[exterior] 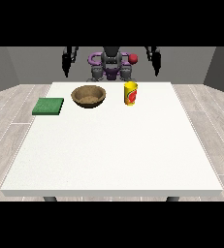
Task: Pick the cup and pour the ball into the bowl, then pick the bowl and place it on the pad
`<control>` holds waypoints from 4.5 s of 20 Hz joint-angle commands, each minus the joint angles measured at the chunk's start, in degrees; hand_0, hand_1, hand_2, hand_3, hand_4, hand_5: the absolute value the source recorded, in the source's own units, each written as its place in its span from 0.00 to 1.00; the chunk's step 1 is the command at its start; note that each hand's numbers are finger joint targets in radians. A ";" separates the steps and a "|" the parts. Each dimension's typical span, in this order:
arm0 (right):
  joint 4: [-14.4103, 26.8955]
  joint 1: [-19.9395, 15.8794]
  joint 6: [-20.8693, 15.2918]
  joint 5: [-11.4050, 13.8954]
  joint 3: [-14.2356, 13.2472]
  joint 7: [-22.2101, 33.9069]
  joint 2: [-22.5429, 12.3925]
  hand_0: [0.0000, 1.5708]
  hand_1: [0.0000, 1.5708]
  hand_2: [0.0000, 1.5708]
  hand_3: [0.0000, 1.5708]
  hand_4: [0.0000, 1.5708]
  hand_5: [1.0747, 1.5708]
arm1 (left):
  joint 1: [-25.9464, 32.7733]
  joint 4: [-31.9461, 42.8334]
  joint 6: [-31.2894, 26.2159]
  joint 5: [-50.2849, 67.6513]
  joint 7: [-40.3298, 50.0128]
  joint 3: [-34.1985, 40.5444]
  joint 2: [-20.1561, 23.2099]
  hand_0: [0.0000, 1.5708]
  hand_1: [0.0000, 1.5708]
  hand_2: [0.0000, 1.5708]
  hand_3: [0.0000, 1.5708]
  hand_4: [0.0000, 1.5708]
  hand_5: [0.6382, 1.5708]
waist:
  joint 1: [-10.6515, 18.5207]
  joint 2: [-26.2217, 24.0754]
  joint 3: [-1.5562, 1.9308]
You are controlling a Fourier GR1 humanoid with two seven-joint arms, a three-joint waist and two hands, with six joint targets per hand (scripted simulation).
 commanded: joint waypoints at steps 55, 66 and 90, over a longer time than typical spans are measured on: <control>5.90 5.06 24.83 -18.12 -16.53 -17.59 -8.43 0.00 0.00 0.00 0.00 0.17 1.00 | -17.71 37.62 17.03 1.87 -36.39 1.33 -5.75 0.00 0.00 0.00 0.00 0.00 0.91 | -7.92 7.24 -0.53; 10.37 1.53 30.53 -23.61 -21.49 -18.57 -13.42 0.00 0.00 0.00 0.00 0.20 1.00 | -23.25 49.83 29.93 -2.48 -44.19 2.17 -4.50 0.83 0.83 1.00 1.00 0.77 0.98 | -10.77 12.24 -0.51; 22.18 -3.42 23.17 -21.61 -21.61 -4.88 -16.52 0.00 0.00 0.00 0.00 0.40 0.98 | -52.08 70.51 33.83 -56.18 20.72 -30.42 -3.61 0.58 0.58 1.00 0.79 0.67 1.00 | -2.85 -8.75 -0.43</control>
